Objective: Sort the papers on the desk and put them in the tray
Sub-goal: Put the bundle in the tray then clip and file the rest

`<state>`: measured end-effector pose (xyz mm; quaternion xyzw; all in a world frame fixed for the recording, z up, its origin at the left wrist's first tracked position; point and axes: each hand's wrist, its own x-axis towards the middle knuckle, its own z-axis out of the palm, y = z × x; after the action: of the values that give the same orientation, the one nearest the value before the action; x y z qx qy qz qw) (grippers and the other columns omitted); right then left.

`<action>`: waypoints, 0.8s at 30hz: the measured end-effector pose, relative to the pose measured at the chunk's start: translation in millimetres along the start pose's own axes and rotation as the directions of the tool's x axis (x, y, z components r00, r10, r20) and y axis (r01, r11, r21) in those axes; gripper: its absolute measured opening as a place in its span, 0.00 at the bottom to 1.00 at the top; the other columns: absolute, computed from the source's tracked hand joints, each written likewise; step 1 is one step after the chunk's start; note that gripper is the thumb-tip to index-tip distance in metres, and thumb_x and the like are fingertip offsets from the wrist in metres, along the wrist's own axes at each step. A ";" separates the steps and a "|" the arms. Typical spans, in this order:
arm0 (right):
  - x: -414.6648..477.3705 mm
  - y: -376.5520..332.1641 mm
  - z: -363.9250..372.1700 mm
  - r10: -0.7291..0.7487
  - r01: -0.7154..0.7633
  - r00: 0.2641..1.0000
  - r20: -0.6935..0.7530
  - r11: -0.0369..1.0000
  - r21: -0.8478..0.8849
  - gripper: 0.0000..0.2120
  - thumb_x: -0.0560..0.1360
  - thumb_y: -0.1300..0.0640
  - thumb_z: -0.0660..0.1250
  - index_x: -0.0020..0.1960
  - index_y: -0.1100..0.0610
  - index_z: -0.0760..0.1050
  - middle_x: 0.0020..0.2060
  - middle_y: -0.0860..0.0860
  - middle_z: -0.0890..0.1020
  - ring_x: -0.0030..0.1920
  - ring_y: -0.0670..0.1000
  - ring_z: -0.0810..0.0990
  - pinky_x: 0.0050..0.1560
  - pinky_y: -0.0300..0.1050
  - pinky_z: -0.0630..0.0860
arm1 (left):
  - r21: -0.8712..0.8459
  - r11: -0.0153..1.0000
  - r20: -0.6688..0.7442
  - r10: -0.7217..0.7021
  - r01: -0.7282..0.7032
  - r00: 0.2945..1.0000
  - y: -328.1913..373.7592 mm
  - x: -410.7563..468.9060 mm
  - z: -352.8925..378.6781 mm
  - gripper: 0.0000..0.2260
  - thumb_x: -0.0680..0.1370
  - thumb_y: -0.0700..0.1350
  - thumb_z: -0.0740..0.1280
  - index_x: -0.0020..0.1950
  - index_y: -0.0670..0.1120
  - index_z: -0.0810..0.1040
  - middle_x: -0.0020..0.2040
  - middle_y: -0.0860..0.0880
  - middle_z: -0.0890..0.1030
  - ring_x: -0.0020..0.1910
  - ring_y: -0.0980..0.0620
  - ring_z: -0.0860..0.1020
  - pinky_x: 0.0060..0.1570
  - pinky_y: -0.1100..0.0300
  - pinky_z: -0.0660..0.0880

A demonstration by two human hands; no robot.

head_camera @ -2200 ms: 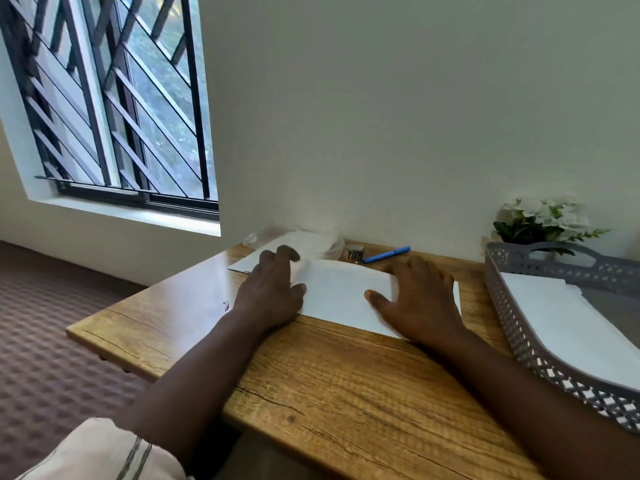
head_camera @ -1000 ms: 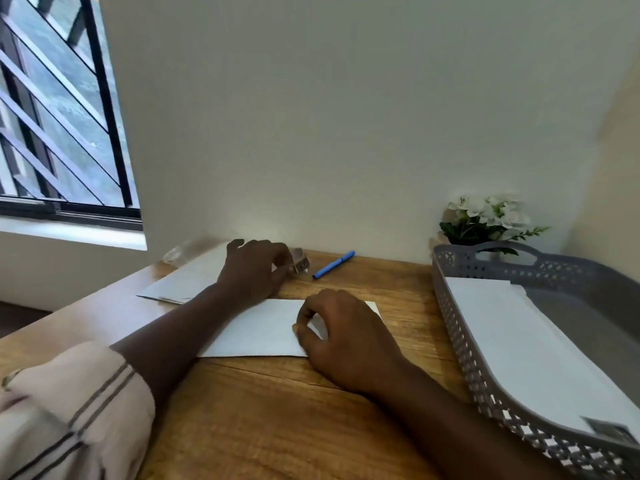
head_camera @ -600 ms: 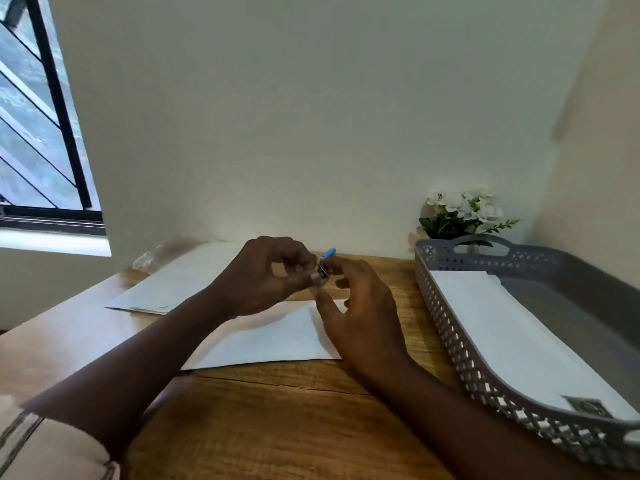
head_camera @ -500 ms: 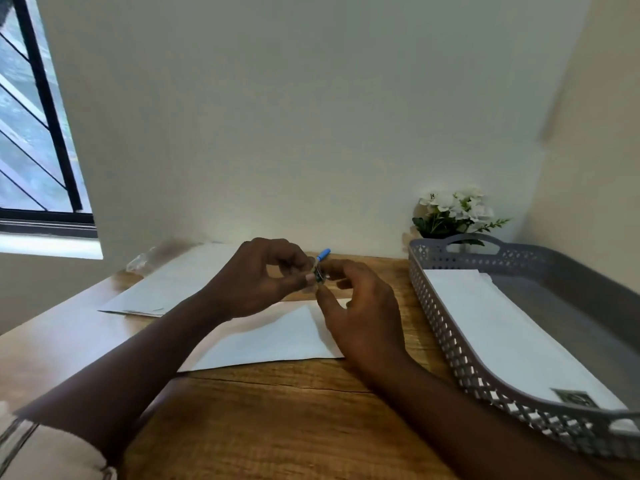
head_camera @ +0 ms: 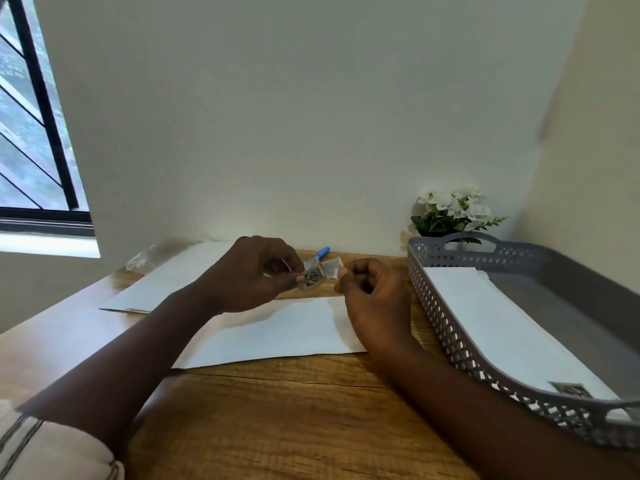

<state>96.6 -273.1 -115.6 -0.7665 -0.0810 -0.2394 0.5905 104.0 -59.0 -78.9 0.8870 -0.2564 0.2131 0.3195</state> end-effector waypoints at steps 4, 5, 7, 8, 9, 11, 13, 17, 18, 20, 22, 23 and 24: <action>2.3 0.3 -0.5 0.056 -0.051 0.998 -0.040 0.992 0.116 0.05 0.80 0.56 0.69 0.46 0.48 0.79 0.36 0.45 0.86 0.42 0.42 0.85 0.51 0.48 0.82 | 0.057 0.997 -0.026 0.047 -0.046 0.999 1.1 -1.7 -0.5 0.06 0.73 0.51 0.73 0.42 0.49 0.84 0.41 0.52 0.85 0.42 0.50 0.85 0.47 0.47 0.83; 3.8 0.9 -0.4 0.091 -0.081 0.994 -0.066 0.986 0.144 0.05 0.80 0.56 0.68 0.47 0.49 0.79 0.36 0.45 0.87 0.42 0.43 0.85 0.52 0.50 0.82 | 0.068 0.997 -0.029 0.045 -0.043 0.999 0.3 -2.3 -1.6 0.08 0.72 0.52 0.72 0.40 0.49 0.83 0.40 0.52 0.84 0.41 0.49 0.84 0.46 0.46 0.82; 5.7 1.2 -0.5 0.145 -0.128 0.986 -0.081 0.975 0.184 0.04 0.80 0.57 0.68 0.47 0.49 0.80 0.36 0.46 0.86 0.42 0.45 0.85 0.53 0.52 0.82 | 0.096 0.995 -0.050 0.024 -0.019 0.998 -3.2 -3.1 -2.6 0.10 0.71 0.56 0.71 0.39 0.50 0.82 0.39 0.52 0.83 0.40 0.50 0.83 0.45 0.46 0.82; 5.6 1.3 -0.9 0.160 -0.144 0.985 -0.065 0.970 0.196 0.04 0.80 0.57 0.69 0.47 0.49 0.80 0.37 0.47 0.86 0.43 0.46 0.85 0.52 0.52 0.82 | 0.138 0.990 -0.066 0.020 -0.011 0.998 -5.2 -3.1 -1.7 0.10 0.71 0.57 0.70 0.40 0.51 0.82 0.39 0.53 0.83 0.40 0.51 0.83 0.44 0.47 0.81; 5.2 1.1 -1.0 0.167 -0.156 0.985 -0.040 0.967 0.201 0.03 0.79 0.56 0.70 0.48 0.49 0.81 0.38 0.48 0.86 0.44 0.47 0.84 0.52 0.52 0.83 | 0.199 0.980 -0.072 0.019 -0.004 0.997 -7.4 -2.8 -0.2 0.10 0.72 0.57 0.70 0.41 0.51 0.82 0.39 0.55 0.82 0.40 0.53 0.82 0.43 0.49 0.81; 4.2 0.1 -0.7 0.175 -0.172 0.985 0.005 0.966 0.192 0.01 0.78 0.54 0.71 0.48 0.49 0.82 0.42 0.47 0.85 0.47 0.49 0.83 0.53 0.53 0.83 | 0.327 0.945 -0.043 -0.003 0.016 0.999 -15.4 -0.6 3.7 0.05 0.74 0.54 0.72 0.44 0.54 0.82 0.43 0.56 0.81 0.41 0.56 0.80 0.41 0.54 0.78; 4.4 -0.4 0.0 0.178 -0.180 0.984 0.028 0.967 0.181 0.01 0.77 0.53 0.72 0.49 0.49 0.83 0.44 0.46 0.85 0.49 0.48 0.83 0.54 0.54 0.83 | 0.420 0.906 -0.001 -0.050 0.046 0.999 -21.4 0.5 7.2 0.06 0.76 0.53 0.73 0.51 0.57 0.82 0.50 0.57 0.80 0.42 0.59 0.78 0.41 0.62 0.72; 3.9 -1.3 -0.7 0.179 -0.185 0.983 0.048 0.966 0.183 0.02 0.78 0.54 0.72 0.50 0.50 0.83 0.44 0.47 0.86 0.48 0.46 0.84 0.49 0.47 0.82 | 0.415 0.910 -0.077 0.008 0.025 0.997 -11.3 -1.1 8.9 0.14 0.76 0.55 0.71 0.61 0.55 0.80 0.56 0.57 0.78 0.40 0.59 0.77 0.39 0.64 0.70; 3.5 -2.2 -1.4 0.182 -0.189 0.982 0.052 0.962 0.200 0.02 0.78 0.55 0.72 0.50 0.51 0.83 0.43 0.47 0.87 0.47 0.46 0.85 0.46 0.44 0.81 | 0.380 0.925 -0.121 0.080 -0.028 0.989 -2.5 -1.8 8.0 0.15 0.75 0.55 0.71 0.60 0.54 0.80 0.55 0.57 0.78 0.40 0.58 0.78 0.39 0.62 0.71; 3.5 -4.1 -2.0 0.198 -0.205 0.979 0.056 0.952 0.225 0.03 0.78 0.56 0.71 0.49 0.53 0.83 0.40 0.49 0.87 0.43 0.45 0.84 0.43 0.43 0.78 | 0.376 0.911 -0.156 0.243 -0.170 0.958 16.1 -2.7 7.5 0.15 0.74 0.55 0.71 0.58 0.52 0.78 0.53 0.55 0.78 0.40 0.56 0.78 0.38 0.62 0.73; 4.9 -5.7 -2.4 0.229 -0.233 0.972 0.047 0.945 0.231 0.06 0.79 0.57 0.70 0.44 0.55 0.83 0.36 0.50 0.84 0.41 0.49 0.81 0.45 0.48 0.79 | 0.458 0.843 -0.101 0.365 -0.282 0.926 27.0 -2.5 12.2 0.17 0.75 0.55 0.73 0.59 0.50 0.78 0.55 0.52 0.78 0.44 0.55 0.77 0.38 0.63 0.74; 5.4 -6.2 -2.4 0.242 -0.246 0.969 0.046 0.941 0.234 0.08 0.78 0.57 0.69 0.41 0.55 0.82 0.34 0.51 0.83 0.40 0.50 0.79 0.45 0.49 0.77 | 0.494 0.810 -0.064 0.396 -0.315 0.916 28.4 -2.2 16.2 0.17 0.75 0.55 0.74 0.61 0.50 0.79 0.57 0.51 0.79 0.47 0.54 0.78 0.39 0.62 0.76; 5.5 -6.6 -2.5 0.250 -0.255 0.967 0.050 0.938 0.235 0.10 0.78 0.58 0.69 0.38 0.55 0.81 0.32 0.51 0.81 0.38 0.50 0.77 0.44 0.50 0.76 | 0.516 0.788 -0.039 0.412 -0.335 0.910 27.7 -2.0 20.8 0.17 0.75 0.54 0.75 0.61 0.49 0.80 0.58 0.50 0.79 0.50 0.53 0.78 0.41 0.60 0.78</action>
<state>98.1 -274.5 -106.9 -0.6959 -0.0161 -0.1427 0.7036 90.5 -90.8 -82.0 0.8519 -0.3386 0.3966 0.0491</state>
